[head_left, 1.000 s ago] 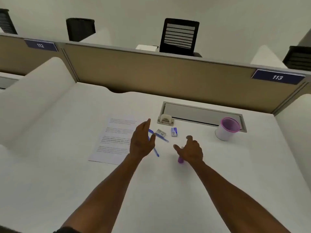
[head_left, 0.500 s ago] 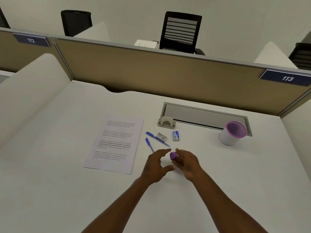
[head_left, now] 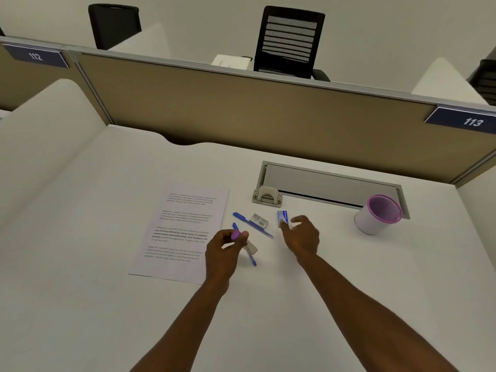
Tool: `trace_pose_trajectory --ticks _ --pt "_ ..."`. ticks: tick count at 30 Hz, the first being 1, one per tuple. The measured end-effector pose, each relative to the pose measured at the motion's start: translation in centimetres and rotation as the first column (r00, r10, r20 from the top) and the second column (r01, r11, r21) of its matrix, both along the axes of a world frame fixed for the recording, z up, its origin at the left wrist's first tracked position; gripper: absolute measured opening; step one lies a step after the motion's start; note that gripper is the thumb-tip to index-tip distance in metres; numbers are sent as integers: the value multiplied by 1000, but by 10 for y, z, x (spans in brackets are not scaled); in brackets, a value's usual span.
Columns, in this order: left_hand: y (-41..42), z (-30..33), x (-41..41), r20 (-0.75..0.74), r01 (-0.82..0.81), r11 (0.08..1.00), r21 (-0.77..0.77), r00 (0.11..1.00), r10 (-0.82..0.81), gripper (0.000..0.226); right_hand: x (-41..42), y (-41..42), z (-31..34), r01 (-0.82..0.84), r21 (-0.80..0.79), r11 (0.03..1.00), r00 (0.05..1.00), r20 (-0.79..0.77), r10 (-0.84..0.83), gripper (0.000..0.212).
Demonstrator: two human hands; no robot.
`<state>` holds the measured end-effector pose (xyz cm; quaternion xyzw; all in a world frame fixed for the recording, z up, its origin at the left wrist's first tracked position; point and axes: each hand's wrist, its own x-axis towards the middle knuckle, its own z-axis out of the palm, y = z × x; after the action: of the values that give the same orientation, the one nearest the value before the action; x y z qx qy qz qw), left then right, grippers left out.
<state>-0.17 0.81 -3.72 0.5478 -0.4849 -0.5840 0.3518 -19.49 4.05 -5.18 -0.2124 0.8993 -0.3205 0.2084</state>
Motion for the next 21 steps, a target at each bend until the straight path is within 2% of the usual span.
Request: trace_pose_trajectory --ticks 4,7,9,12,14,17,21 --pt "-9 -3 6 -60 -18 995 100 998 24 30 -15 -25 -9 -138 94 986 982 -113 148 67" --pt "-14 -5 6 -77 -15 989 145 997 26 28 -18 -34 -17 -174 150 973 968 -156 197 64" --pt "-17 -4 4 -109 -13 981 191 993 34 26 -19 -36 -17 -128 118 985 980 -138 144 54" --pt "-23 -2 -1 -153 11 976 218 988 23 24 -16 -33 -10 64 -42 997 997 39 -63 38" --pt "-28 0 -10 -178 51 976 212 984 -12 27 -7 -29 -5 146 -174 974 966 239 -102 30" --pt "-43 6 -27 -141 99 979 178 987 -74 33 11 -34 8 119 -315 942 871 489 54 28" --pt "-80 22 -46 -114 152 986 73 983 -143 31 22 -70 33 38 -448 893 787 565 249 23"
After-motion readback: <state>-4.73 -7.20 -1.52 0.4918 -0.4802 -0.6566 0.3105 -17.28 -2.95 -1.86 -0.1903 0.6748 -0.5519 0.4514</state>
